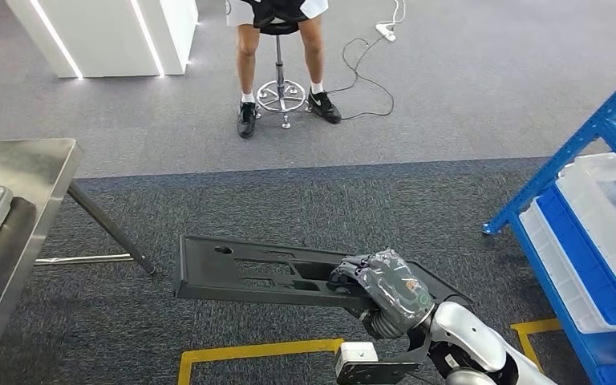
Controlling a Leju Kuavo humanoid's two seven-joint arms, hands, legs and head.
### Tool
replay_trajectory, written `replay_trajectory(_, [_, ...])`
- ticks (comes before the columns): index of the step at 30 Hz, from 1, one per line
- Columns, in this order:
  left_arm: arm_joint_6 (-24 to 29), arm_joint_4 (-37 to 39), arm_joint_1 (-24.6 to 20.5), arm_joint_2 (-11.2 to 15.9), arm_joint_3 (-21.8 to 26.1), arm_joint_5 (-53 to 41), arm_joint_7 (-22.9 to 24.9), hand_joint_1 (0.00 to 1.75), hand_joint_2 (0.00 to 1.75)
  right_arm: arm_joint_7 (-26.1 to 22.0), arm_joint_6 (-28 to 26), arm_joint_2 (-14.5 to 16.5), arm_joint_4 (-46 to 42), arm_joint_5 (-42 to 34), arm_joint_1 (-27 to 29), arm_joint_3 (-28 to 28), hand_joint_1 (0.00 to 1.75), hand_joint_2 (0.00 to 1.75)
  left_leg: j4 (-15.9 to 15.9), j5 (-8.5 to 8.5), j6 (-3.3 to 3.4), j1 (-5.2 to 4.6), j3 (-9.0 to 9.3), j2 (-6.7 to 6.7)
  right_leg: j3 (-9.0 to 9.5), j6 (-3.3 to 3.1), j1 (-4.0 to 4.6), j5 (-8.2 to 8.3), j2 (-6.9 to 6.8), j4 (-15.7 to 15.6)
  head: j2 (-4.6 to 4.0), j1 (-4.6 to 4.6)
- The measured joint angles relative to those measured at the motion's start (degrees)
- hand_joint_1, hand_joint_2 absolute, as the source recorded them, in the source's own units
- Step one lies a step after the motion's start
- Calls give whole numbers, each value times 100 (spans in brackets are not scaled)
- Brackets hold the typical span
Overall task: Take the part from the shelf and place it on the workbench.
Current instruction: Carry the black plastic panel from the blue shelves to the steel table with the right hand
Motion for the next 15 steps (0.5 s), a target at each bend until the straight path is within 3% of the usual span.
replay_trajectory(2, [-8, 0, 1, 13, 0, -20, -46, 0, 175, -5, 64, -73, -48, -99, -89, -77, 175, 175, 60, -33, -30, -3, -7, -160, 301, -13, -21, 423, 214, -754, 0, 1])
replay_trajectory(4, [-6, 1, -7, 36, 1, -20, -86, 0, 175, -8, 101, -157, -104, -174, -148, -147, 175, 175, 107, -51, -81, -2, -51, -299, 467, -34, -29, 549, 407, -1160, 0, -1])
replay_trajectory(6, [-1, 2, 8, 54, 1, -20, -104, 0, 175, -13, 122, -221, -148, -229, -197, -199, 175, 175, 104, -38, -150, 13, -104, -436, 487, -79, -17, 533, 350, -1205, 0, -1])
replay_trajectory(7, [4, 3, 21, 60, 1, -20, -113, 0, 175, -17, 128, -234, -164, -249, -233, -219, 175, 175, 119, -46, -179, 20, -120, -421, 500, -112, -19, 544, 280, -1230, 0, -1])
replay_trajectory(9, [16, 7, 29, 71, 1, -20, -127, 0, 175, -32, 138, -243, -199, -269, -304, -251, 175, 175, 391, -222, -230, 11, -255, -123, 540, -194, -28, 566, 128, -1293, 0, -4])
replay_trajectory(11, [23, 9, 14, 75, 1, -20, -138, 0, 175, -46, 147, -250, -227, -274, -334, -264, 175, 175, 1068, -580, -269, 21, -589, 236, 567, -250, -4, 559, -38, -1318, 0, -7])
replay_trajectory(12, [25, 9, 7, 75, 1, -20, -142, 0, 175, -49, 151, -254, -234, -276, -339, -266, 175, 175, 1435, -725, -288, 36, -782, 301, 572, -259, 9, 547, -131, -1318, 0, -6])
replay_trajectory(13, [26, 9, 3, 75, 1, -20, -143, 0, 175, -49, 154, -256, -236, -277, -341, -267, 175, 175, 1671, -780, -301, 49, -910, 326, 579, -262, 16, 534, -220, -1317, 0, -7])
replay_trajectory(14, [27, 9, 4, 75, 1, -20, -143, 0, 175, -49, 157, -256, -238, -277, -343, -267, 175, 175, 1702, -725, -309, 59, -933, 342, 591, -258, 21, 520, -309, -1316, 0, -7])
replay_trajectory(15, [27, 9, 9, 75, 1, -20, -143, 0, 175, -49, 157, -256, -241, -277, -347, -267, 175, 175, 1499, -569, -310, 65, -833, 368, 611, -248, 21, 502, -389, -1315, 0, -7])
